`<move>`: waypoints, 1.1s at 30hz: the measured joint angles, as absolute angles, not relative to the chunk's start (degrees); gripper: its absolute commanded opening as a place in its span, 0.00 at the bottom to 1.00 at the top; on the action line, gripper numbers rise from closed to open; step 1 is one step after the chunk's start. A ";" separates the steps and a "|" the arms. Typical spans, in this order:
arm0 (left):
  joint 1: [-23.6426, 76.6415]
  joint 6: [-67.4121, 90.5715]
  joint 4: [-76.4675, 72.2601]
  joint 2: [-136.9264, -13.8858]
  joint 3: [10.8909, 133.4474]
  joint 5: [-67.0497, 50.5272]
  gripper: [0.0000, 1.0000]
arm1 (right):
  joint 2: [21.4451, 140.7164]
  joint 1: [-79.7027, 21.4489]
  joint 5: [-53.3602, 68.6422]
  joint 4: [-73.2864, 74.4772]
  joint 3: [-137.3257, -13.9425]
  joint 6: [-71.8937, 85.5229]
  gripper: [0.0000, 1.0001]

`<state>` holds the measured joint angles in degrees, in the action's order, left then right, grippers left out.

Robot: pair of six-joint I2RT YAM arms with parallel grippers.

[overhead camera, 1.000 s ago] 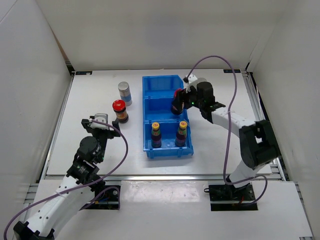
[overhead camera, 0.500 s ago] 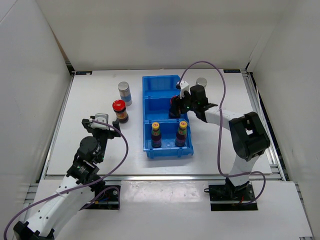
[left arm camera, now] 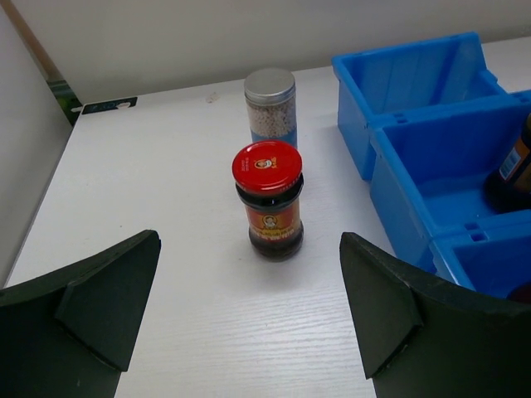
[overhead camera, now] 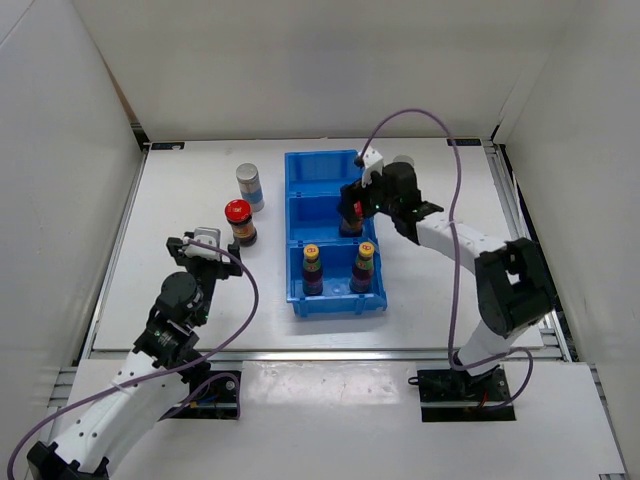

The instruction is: Organize the condiment bottles

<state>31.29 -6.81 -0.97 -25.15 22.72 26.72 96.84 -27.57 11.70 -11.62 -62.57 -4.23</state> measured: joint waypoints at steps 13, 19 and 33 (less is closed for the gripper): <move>29.34 -1.78 5.13 -35.70 31.86 29.32 1.00 | 78.76 -30.20 -2.20 -15.51 -66.15 8.21 1.00; 24.60 4.86 -3.62 -48.03 32.97 25.06 1.00 | 74.17 -34.70 -18.83 -19.53 -59.35 16.47 1.00; 18.31 8.21 -20.73 -70.57 32.80 17.78 1.00 | 71.13 -35.88 -31.16 -25.65 -47.35 16.08 1.00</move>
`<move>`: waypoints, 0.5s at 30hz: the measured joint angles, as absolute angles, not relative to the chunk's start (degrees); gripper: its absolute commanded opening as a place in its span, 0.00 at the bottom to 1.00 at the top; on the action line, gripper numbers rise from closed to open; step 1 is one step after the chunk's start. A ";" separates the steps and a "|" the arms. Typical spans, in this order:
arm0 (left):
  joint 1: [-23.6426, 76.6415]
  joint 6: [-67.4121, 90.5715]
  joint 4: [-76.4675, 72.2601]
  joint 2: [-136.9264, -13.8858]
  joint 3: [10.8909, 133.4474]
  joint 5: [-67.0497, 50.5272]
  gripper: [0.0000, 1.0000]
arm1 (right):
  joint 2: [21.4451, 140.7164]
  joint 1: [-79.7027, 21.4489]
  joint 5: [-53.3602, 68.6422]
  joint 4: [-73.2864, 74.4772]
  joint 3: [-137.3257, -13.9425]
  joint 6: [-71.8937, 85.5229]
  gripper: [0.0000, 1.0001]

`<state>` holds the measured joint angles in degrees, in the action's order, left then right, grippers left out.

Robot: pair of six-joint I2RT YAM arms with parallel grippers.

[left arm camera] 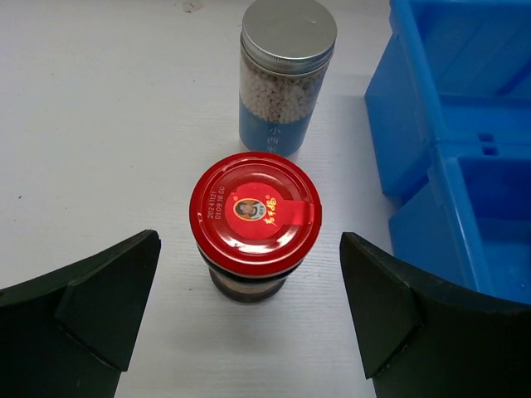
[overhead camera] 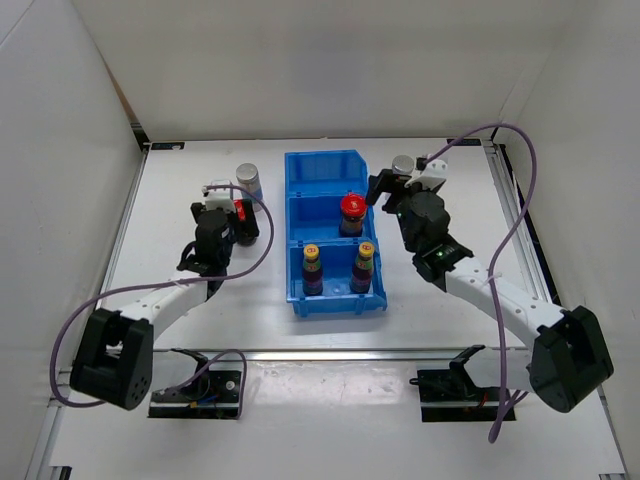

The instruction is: Organize the condiment bottles

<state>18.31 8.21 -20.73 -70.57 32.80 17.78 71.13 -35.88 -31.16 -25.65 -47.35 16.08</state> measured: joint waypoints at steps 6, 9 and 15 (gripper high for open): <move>17.67 7.38 -25.56 -76.29 33.41 18.48 1.00 | 69.43 -32.36 -29.12 -28.05 -45.04 16.45 1.00; 17.52 7.09 -27.90 -78.61 33.47 18.65 1.00 | 69.34 -31.51 -27.90 -28.75 -44.42 16.80 1.00; 17.37 7.25 -31.44 -84.93 35.53 18.83 0.96 | 69.34 -30.74 -25.52 -28.95 -44.14 17.67 1.00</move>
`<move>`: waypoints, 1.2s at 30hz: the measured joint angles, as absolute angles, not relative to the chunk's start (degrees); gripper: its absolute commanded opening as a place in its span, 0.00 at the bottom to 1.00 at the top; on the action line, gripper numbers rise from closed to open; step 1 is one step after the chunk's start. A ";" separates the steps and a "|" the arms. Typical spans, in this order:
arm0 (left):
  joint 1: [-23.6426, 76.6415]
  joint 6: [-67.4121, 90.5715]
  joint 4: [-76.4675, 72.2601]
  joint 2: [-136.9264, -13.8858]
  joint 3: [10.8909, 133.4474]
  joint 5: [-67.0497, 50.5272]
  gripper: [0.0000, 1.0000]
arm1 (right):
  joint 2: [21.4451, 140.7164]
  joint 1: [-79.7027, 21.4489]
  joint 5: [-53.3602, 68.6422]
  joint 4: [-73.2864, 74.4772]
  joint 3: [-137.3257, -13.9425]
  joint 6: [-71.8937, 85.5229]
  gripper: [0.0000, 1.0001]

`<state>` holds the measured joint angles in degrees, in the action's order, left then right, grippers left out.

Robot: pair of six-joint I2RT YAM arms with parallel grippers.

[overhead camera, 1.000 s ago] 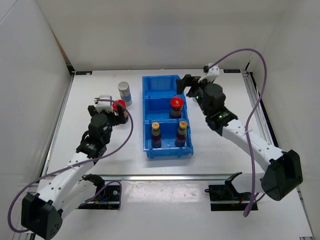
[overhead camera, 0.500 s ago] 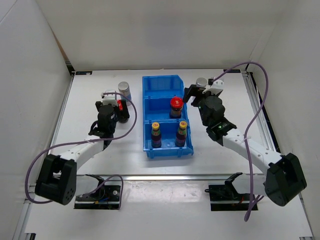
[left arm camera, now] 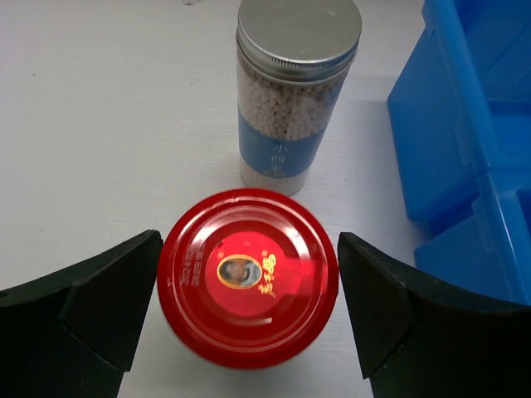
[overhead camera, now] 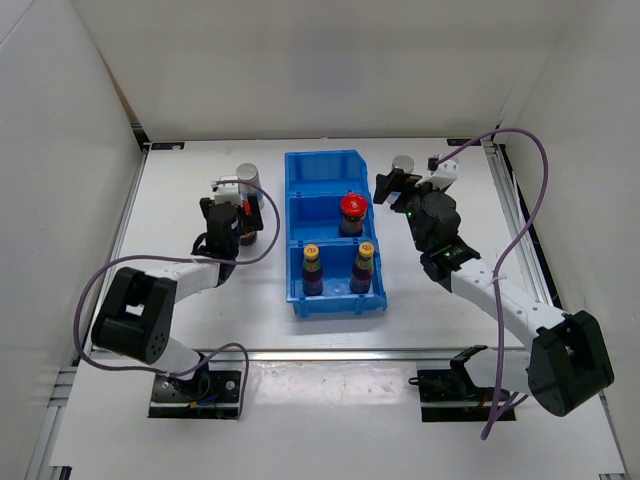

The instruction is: Organize the condiment bottles

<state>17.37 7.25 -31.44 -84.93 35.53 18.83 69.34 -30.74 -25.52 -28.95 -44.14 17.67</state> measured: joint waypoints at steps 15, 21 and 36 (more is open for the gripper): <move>15.90 7.53 -30.81 -87.72 39.22 18.06 0.25 | 69.65 -30.06 -23.83 -30.00 -44.01 18.98 1.00; 15.86 7.46 -22.52 -81.08 37.71 17.28 0.11 | 70.08 -30.00 -23.24 -29.78 -44.01 19.18 1.00; 23.86 6.72 -10.09 -70.61 57.52 13.80 0.11 | 70.06 -29.63 -22.74 -29.78 -43.99 20.73 1.00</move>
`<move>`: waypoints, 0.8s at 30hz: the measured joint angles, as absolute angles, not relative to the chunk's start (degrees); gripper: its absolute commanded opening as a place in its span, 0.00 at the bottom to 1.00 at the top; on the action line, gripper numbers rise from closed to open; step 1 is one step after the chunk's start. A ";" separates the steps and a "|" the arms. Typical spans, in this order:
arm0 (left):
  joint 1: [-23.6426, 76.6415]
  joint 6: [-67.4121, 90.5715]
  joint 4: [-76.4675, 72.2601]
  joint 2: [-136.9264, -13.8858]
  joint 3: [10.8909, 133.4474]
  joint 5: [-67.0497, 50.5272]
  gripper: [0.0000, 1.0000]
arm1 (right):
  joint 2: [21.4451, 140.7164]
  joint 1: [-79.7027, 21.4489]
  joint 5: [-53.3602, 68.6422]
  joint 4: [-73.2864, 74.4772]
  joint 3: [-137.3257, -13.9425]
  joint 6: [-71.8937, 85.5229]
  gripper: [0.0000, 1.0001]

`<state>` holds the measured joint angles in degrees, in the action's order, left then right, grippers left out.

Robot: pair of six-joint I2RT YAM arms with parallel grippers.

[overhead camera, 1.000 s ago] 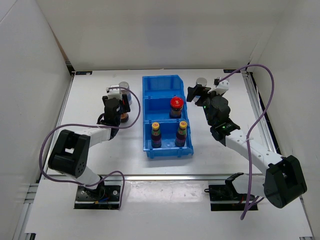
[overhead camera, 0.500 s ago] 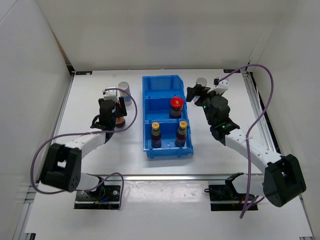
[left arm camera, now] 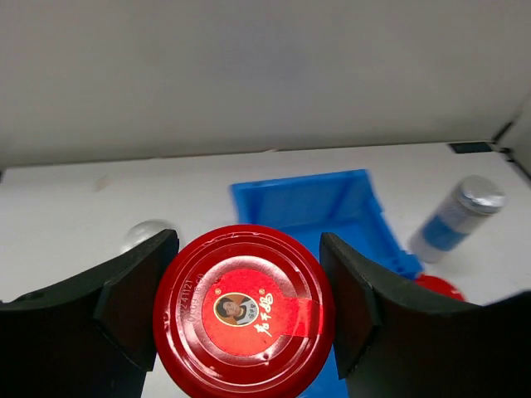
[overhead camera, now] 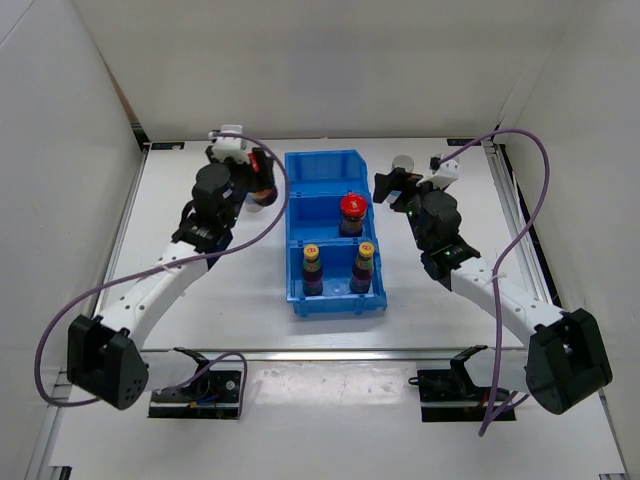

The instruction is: Organize the condiment bottles

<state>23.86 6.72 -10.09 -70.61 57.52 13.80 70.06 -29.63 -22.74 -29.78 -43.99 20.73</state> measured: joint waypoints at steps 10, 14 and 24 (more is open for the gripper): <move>31.94 6.00 -14.48 -89.67 63.33 7.88 0.11 | 69.80 -29.63 -21.28 -29.65 -43.05 21.34 1.00; 32.91 5.61 -14.22 -95.13 63.33 7.27 0.11 | 69.80 -29.54 -20.36 -29.65 -43.05 21.52 1.00; 33.12 6.02 -18.63 -101.34 63.22 7.18 0.14 | 70.35 -28.97 -19.16 -29.69 -43.05 21.76 1.00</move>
